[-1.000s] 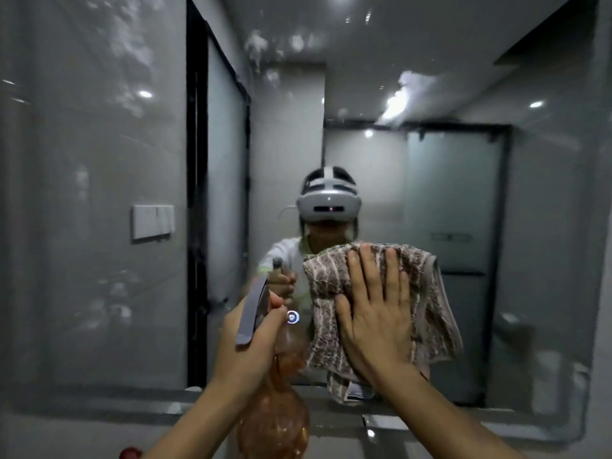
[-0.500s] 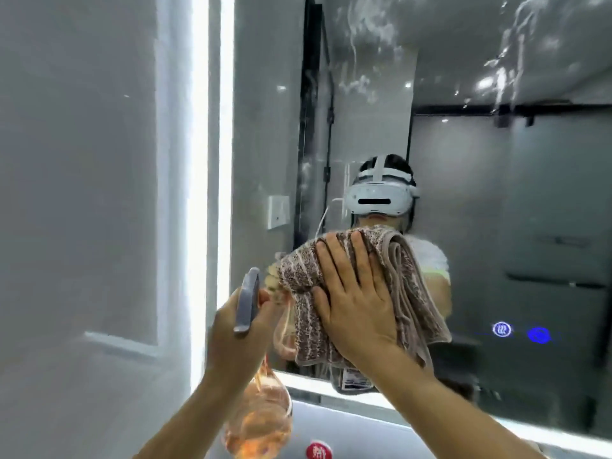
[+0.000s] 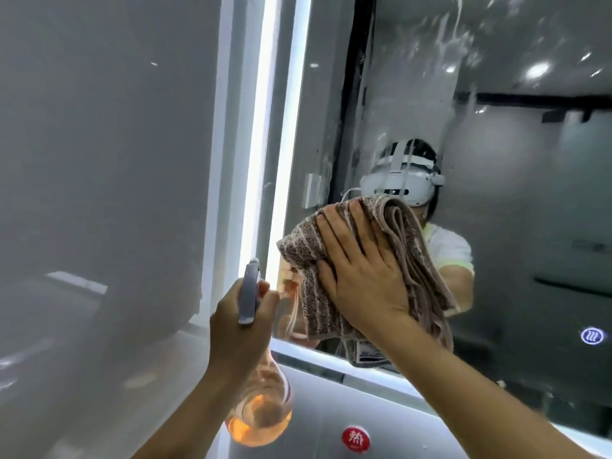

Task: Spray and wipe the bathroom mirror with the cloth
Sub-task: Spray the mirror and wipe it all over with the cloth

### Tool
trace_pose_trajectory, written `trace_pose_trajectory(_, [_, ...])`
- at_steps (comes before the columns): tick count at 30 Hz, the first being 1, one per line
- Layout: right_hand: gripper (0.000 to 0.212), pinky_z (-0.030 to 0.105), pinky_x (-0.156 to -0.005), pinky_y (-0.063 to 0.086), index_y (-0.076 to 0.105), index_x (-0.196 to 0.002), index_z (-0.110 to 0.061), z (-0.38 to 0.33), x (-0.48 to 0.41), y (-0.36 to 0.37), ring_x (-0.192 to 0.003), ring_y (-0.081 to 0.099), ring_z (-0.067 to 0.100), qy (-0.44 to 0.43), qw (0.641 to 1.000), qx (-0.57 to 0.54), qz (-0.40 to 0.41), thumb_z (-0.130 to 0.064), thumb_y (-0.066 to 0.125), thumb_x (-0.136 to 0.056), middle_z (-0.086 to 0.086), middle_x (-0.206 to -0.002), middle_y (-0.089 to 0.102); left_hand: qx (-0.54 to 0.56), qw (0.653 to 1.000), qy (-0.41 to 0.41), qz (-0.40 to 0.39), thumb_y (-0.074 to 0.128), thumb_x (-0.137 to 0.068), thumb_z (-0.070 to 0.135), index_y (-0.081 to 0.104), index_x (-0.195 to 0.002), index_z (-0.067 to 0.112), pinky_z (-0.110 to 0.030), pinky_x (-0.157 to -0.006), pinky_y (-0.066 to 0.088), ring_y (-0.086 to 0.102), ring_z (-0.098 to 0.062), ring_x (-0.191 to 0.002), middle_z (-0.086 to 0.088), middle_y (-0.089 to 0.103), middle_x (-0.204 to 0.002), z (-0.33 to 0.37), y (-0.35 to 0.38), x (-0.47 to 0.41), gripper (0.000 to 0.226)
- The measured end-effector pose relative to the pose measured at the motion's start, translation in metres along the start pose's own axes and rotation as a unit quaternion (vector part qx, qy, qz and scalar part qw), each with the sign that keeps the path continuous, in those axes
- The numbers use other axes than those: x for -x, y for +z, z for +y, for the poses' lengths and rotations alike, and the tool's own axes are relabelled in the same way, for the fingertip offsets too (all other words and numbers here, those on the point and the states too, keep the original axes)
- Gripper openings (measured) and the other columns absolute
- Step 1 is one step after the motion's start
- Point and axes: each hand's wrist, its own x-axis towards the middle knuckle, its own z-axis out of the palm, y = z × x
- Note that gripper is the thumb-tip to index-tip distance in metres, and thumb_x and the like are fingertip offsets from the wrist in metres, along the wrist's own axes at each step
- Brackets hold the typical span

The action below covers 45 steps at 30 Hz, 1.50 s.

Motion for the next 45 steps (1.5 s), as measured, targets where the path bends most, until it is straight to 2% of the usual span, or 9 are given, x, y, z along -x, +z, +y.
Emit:
trace_pose_trajectory(3, [0.058, 0.036, -0.112, -0.001, 0.027, -0.143, -0.013, 0.000, 0.001, -0.001, -0.138, 0.013, 0.026, -0.012, 1.000, 0.009, 0.007, -0.038, 0.029, -0.091, 0.004, -0.150, 0.029, 0.003, 1.000, -0.013, 0.003, 0.056, -0.087, 0.013, 0.051, -0.068, 0.010, -0.034, -0.058, 0.044, 0.047, -0.021, -0.056, -0.005, 0.047, -0.056, -0.007, -0.002, 0.005, 0.020])
trace_pose_trajectory(7, [0.057, 0.035, -0.112, -0.001, 0.028, -0.143, -0.013, -0.001, 0.003, 0.001, -0.137, 0.015, 0.027, -0.015, 1.000, 0.003, 0.023, -0.037, 0.030, -0.092, 0.004, -0.149, 0.031, -0.006, 1.000, -0.021, 0.008, 0.056, -0.086, 0.010, 0.052, -0.068, 0.007, -0.017, -0.047, 0.038, 0.047, -0.010, -0.047, 0.003, 0.045, -0.051, -0.026, -0.004, 0.017, 0.019])
trace_pose_trajectory(13, [0.050, 0.039, -0.111, 0.015, 0.041, -0.137, -0.009, -0.043, 0.044, 0.032, -0.134, 0.030, 0.028, -0.102, 0.993, -0.054, 0.013, -0.025, 0.038, -0.090, 0.007, -0.144, 0.040, -0.011, 0.998, -0.059, 0.022, 0.058, -0.083, 0.011, 0.044, -0.060, 0.018, -0.030, -0.050, 0.029, 0.039, -0.005, -0.043, 0.009, 0.045, -0.042, -0.044, -0.007, 0.035, 0.028])
trace_pose_trajectory(17, [0.045, 0.039, -0.111, 0.015, 0.046, -0.133, -0.006, -0.053, 0.045, 0.041, -0.131, 0.028, 0.028, -0.116, 0.989, -0.084, 0.044, -0.023, 0.037, -0.091, 0.009, -0.140, 0.045, -0.031, 0.998, -0.052, 0.027, 0.059, -0.082, 0.011, 0.037, -0.056, 0.020, -0.022, -0.045, 0.024, 0.035, -0.009, -0.043, 0.013, 0.045, -0.041, -0.056, -0.009, 0.036, 0.035])
trace_pose_trajectory(23, [0.044, 0.039, -0.110, 0.020, 0.050, -0.130, -0.003, -0.058, 0.055, 0.042, -0.127, 0.035, 0.027, -0.147, 0.981, -0.121, 0.031, -0.018, 0.041, -0.089, 0.011, -0.138, 0.046, -0.007, 0.999, -0.039, 0.016, 0.057, -0.083, 0.012, 0.046, -0.065, 0.013, -0.017, -0.043, 0.028, 0.036, -0.007, -0.043, 0.015, 0.045, -0.042, -0.064, -0.016, 0.037, 0.022])
trace_pose_trajectory(30, [0.047, 0.032, -0.110, 0.013, 0.053, -0.128, -0.012, -0.037, 0.035, 0.036, -0.130, 0.032, 0.021, -0.219, 0.973, -0.079, 0.005, -0.019, 0.041, -0.083, 0.003, -0.135, 0.051, 0.016, 1.000, -0.002, 0.005, 0.058, -0.085, 0.008, 0.044, -0.060, 0.019, -0.009, -0.044, 0.035, 0.047, 0.000, -0.046, 0.020, 0.050, -0.043, -0.042, -0.018, 0.022, 0.030])
trace_pose_trajectory(35, [0.045, 0.036, -0.104, 0.028, 0.057, -0.124, -0.012, -0.018, -0.014, 0.017, -0.124, 0.048, 0.025, -0.197, 0.977, -0.071, 0.030, -0.016, 0.039, -0.084, 0.004, -0.130, 0.056, 0.030, 0.999, 0.028, 0.013, 0.059, -0.083, 0.012, 0.042, -0.057, 0.021, -0.016, -0.046, 0.029, 0.037, -0.006, -0.043, 0.013, 0.043, -0.041, -0.012, -0.020, 0.002, 0.033])
trace_pose_trajectory(40, [0.045, 0.036, -0.106, 0.021, 0.056, -0.124, -0.011, 0.003, -0.069, -0.010, -0.122, 0.050, 0.026, -0.173, 0.983, -0.031, 0.049, -0.019, 0.038, -0.084, 0.006, -0.128, 0.058, 0.047, 0.997, 0.065, 0.012, 0.060, -0.083, 0.011, 0.050, -0.065, 0.011, -0.017, -0.045, 0.031, 0.036, -0.007, -0.041, 0.012, 0.044, -0.041, 0.032, -0.023, -0.026, 0.020])
trace_pose_trajectory(45, [0.047, 0.035, -0.107, 0.019, 0.053, -0.128, -0.011, 0.037, -0.104, -0.034, -0.124, 0.048, 0.024, -0.130, 0.989, 0.024, 0.071, -0.020, 0.041, -0.083, 0.004, -0.130, 0.056, 0.046, 0.993, 0.109, 0.018, 0.055, -0.071, 0.032, 0.053, -0.067, 0.011, -0.023, -0.048, 0.033, 0.041, -0.008, -0.042, 0.010, 0.048, -0.044, 0.067, -0.021, -0.047, 0.022])
